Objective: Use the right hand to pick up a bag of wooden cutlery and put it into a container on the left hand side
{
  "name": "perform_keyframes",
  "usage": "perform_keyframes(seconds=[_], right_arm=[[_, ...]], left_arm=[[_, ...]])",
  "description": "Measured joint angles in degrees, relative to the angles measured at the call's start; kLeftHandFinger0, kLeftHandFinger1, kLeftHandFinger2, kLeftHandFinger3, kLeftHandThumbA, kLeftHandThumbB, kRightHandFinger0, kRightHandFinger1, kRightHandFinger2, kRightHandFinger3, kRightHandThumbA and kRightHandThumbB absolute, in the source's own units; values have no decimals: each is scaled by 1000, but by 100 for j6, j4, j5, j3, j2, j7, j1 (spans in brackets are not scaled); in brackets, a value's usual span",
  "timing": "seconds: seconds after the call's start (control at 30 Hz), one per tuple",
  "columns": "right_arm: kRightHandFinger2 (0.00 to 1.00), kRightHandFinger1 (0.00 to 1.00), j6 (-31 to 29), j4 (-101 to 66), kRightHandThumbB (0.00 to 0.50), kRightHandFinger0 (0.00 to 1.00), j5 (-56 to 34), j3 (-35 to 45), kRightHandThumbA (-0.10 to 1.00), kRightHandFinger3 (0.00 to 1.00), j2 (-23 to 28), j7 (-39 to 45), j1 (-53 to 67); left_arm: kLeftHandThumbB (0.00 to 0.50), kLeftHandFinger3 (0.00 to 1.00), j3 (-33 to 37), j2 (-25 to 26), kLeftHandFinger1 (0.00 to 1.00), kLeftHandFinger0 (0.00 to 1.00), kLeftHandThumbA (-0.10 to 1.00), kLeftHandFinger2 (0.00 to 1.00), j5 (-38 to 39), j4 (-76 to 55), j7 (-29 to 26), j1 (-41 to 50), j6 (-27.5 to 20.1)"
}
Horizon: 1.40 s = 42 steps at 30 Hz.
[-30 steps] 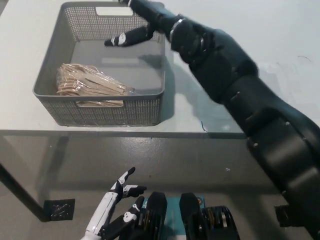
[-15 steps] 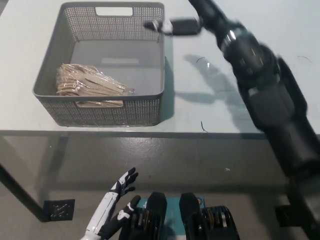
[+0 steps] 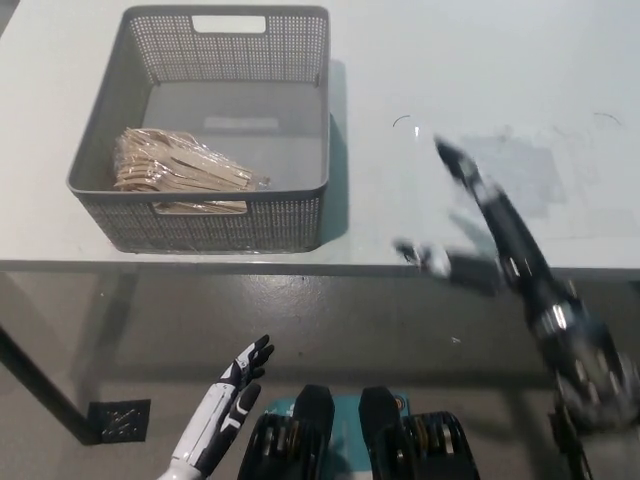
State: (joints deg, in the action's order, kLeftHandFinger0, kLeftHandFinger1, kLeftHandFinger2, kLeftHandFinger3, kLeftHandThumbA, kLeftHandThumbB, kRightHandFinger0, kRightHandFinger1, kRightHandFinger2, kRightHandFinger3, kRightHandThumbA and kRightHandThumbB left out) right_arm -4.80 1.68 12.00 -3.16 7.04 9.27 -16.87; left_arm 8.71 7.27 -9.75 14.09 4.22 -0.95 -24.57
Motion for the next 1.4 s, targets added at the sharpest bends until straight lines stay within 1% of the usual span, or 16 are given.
perform_keyframes(seconds=[0.03,0.1,0.17,0.27,0.33,0.37,0.4,0.57,0.67,0.77,0.8,0.87,0.93,1.17,1.3,1.4], right_arm=[[1000,1000,-67,-223,240,1000,-84,30,1000,1000,-13,-2,343],[1000,1000,-243,-501,256,1000,-268,62,1000,1000,-61,-4,940],[1000,1000,-415,-513,233,1000,-428,65,1000,1000,-129,-4,1477],[1000,1000,-645,-375,254,1000,-607,64,1000,1000,-226,-4,1977],[1000,1000,-836,-146,212,1000,-799,62,1000,1000,-377,-4,2216],[1000,1000,-896,-47,161,1000,-870,62,1000,1000,-426,-3,2250],[1000,1000,-989,148,143,1000,-996,64,1000,1000,-539,0,2286],[1000,1000,-1051,709,124,1000,-1429,76,1000,1000,-870,43,2121],[1000,1000,-1109,985,87,1000,-1499,74,1000,1000,-955,37,1882],[1000,1000,-1271,1307,92,1000,-1478,51,1000,1000,-1044,-14,1565],[1000,1000,-1323,1358,121,1000,-1462,42,1000,1000,-1062,-39,1520],[1000,1000,-1399,1440,124,1000,-1432,35,1000,1000,-1099,-87,1469],[1000,1000,-1439,1453,78,1000,-1423,36,1000,1000,-1122,-119,1446],[1000,1000,-1576,1516,19,1000,-1344,45,1000,1000,-1126,-253,1317],[1000,1000,-1655,1572,19,1000,-1308,45,1000,1000,-1117,-306,1240],[1000,1000,-1683,1598,44,1000,-1278,45,1000,1000,-1109,-335,1194]], left_arm=[[328,1000,-8,-1,1000,1000,1000,1000,5,6,-2,-8,-1],[335,1000,-42,2,1000,1000,1000,1000,32,7,-9,-21,-2],[333,1000,-78,8,1000,1000,1000,1000,53,8,-15,-44,-3],[329,1000,-130,8,1000,1000,1000,1000,78,8,-30,-88,-4],[327,1000,-188,7,1000,1000,1000,1000,104,8,-54,-131,-10],[327,1000,-210,7,1000,1000,1000,1000,114,10,-63,-152,-11],[335,1000,-244,8,1000,1000,1000,1000,128,14,-82,-199,-14],[335,1000,-320,5,1000,1000,1000,1000,171,92,-96,-402,-17],[310,1000,-338,-4,1000,1000,1000,1000,181,151,-104,-495,-18],[309,1000,-344,-21,1000,1000,1000,1000,181,208,-130,-566,-19],[301,1000,-345,-23,1000,1000,1000,1000,180,221,-135,-576,-19],[274,1000,-346,-23,1000,1000,1000,1000,181,246,-144,-586,-19],[266,1000,-347,-23,1000,1000,1000,1000,181,266,-147,-591,-19],[253,1000,-321,-44,1000,1000,1000,1000,182,461,-148,-666,-19],[245,1000,-316,-50,1000,1000,1000,1000,179,497,-149,-715,-19],[243,1000,-315,-51,1000,1000,1000,1000,176,526,-148,-754,-19]])
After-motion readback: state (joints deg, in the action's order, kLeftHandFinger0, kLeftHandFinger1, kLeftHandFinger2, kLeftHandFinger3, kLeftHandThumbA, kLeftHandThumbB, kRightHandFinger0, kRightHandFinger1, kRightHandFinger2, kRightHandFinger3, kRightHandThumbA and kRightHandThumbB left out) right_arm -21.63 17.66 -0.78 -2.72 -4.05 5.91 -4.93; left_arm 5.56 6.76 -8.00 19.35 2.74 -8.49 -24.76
